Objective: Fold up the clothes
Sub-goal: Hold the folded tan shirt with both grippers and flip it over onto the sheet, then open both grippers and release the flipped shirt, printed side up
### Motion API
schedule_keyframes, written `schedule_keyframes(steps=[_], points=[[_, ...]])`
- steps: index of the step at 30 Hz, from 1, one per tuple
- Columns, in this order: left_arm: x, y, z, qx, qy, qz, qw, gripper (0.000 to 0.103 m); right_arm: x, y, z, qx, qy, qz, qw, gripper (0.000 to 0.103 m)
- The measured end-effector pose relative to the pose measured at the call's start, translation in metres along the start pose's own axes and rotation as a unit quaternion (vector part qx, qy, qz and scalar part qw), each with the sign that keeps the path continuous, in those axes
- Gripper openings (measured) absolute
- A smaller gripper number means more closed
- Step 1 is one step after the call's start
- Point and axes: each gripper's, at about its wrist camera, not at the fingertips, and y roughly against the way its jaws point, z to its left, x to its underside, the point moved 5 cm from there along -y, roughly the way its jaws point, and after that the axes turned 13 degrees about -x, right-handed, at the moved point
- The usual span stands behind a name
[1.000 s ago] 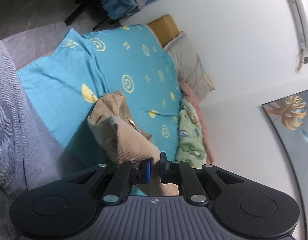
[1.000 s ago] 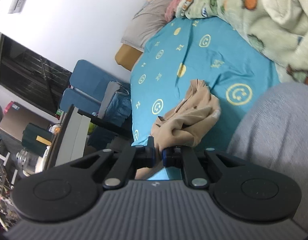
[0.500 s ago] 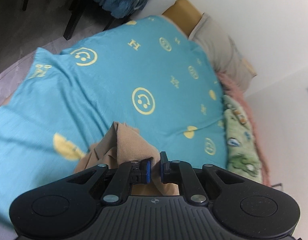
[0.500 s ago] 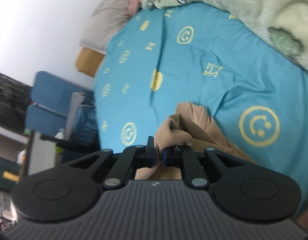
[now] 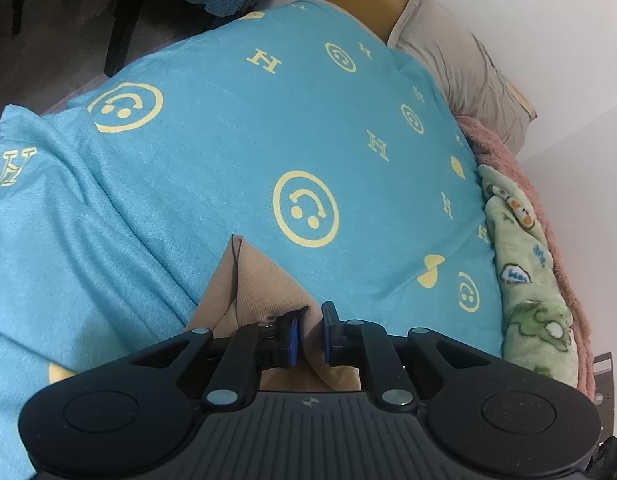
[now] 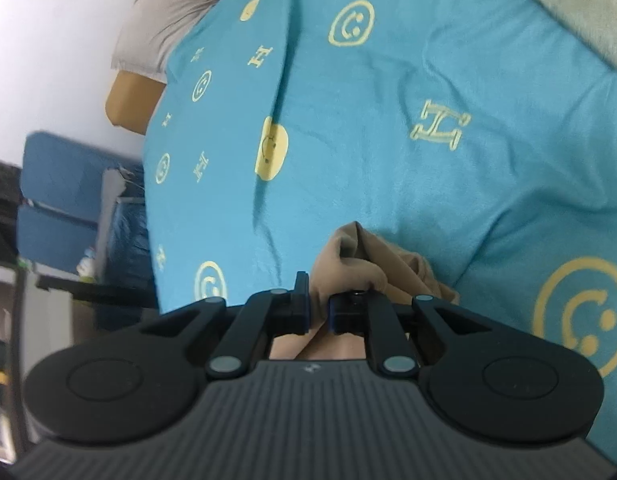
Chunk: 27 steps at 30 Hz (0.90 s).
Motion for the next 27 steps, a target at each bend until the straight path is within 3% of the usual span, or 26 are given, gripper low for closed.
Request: schedule_keyframes(steps=[4, 6, 8, 9, 11, 16, 20, 21, 22, 27], points=[[0.001, -0.005, -0.002, 0.006, -0.019, 0.003, 0.9998, 0.018, 0.0, -0.003, -0.001, 0.004, -0.005, 0.008, 1.0, 0.014], [0.004, -0.002, -0.008, 0.01, -0.055, -0.007, 0.9984, 0.046, 0.003, -0.002, 0.0, 0.001, -0.004, 0.015, 1.0, 0.019], [0.01, 0.007, -0.017, 0.012, -0.102, -0.026, 0.9943, 0.063, 0.006, 0.001, 0.005, -0.016, 0.004, 0.022, 1.0, 0.048], [0.014, 0.012, -0.022, 0.011, -0.122, -0.037, 0.9917, 0.071, 0.009, 0.003, 0.008, -0.031, 0.009, 0.024, 0.999, 0.074], [0.021, 0.025, -0.028, 0.016, -0.15, -0.061, 0.9867, 0.081, 0.014, 0.01, 0.017, -0.055, 0.021, 0.025, 0.998, 0.086], [0.039, 0.051, -0.034, 0.02, -0.202, -0.116, 0.9724, 0.09, 0.031, 0.034, 0.041, -0.069, 0.113, 0.018, 0.991, 0.083], [0.051, 0.046, -0.036, 0.005, -0.239, -0.132, 0.962, 0.09, 0.04, 0.031, 0.049, -0.028, 0.205, 0.022, 0.978, 0.05], [0.053, 0.042, -0.037, 0.0, -0.246, -0.131, 0.9603, 0.09, 0.041, 0.027, 0.048, -0.013, 0.223, 0.026, 0.974, 0.037], [0.055, 0.037, -0.037, -0.006, -0.253, -0.131, 0.9587, 0.09, 0.041, 0.02, 0.045, 0.003, 0.237, 0.028, 0.971, 0.034], [0.061, 0.012, -0.037, -0.042, -0.273, -0.122, 0.9534, 0.089, 0.045, -0.028, 0.029, 0.079, 0.322, 0.045, 0.942, 0.033]])
